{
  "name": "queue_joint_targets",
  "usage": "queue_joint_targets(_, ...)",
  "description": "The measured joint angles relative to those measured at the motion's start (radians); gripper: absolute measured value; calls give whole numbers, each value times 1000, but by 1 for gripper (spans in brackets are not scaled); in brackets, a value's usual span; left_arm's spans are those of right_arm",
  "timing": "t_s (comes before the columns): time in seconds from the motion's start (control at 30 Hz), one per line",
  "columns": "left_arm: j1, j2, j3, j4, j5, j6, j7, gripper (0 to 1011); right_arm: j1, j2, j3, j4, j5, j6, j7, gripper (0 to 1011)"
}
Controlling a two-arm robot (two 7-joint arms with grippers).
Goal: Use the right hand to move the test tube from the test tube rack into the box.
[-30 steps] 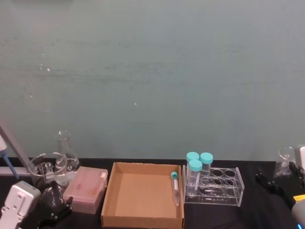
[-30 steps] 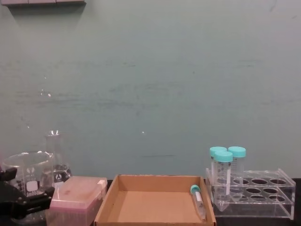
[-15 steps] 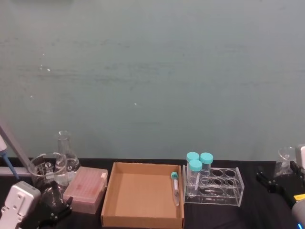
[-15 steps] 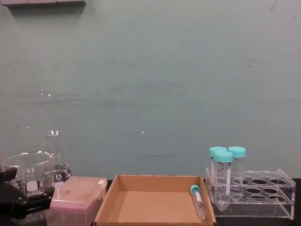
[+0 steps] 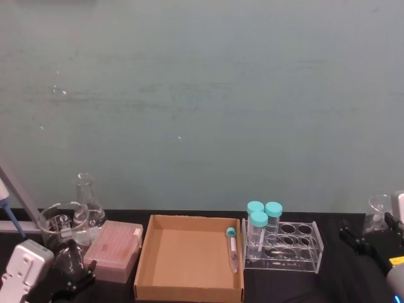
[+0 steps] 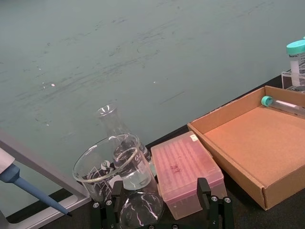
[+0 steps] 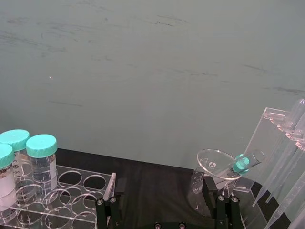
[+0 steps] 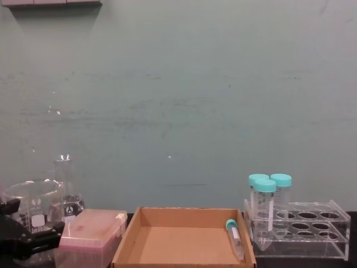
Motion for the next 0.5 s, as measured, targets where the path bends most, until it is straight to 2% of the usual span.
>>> queue_joint_targets(0.5,0,0,0,0,0,0,0,1000,0,0,0,0,0,-1,-1,1003)
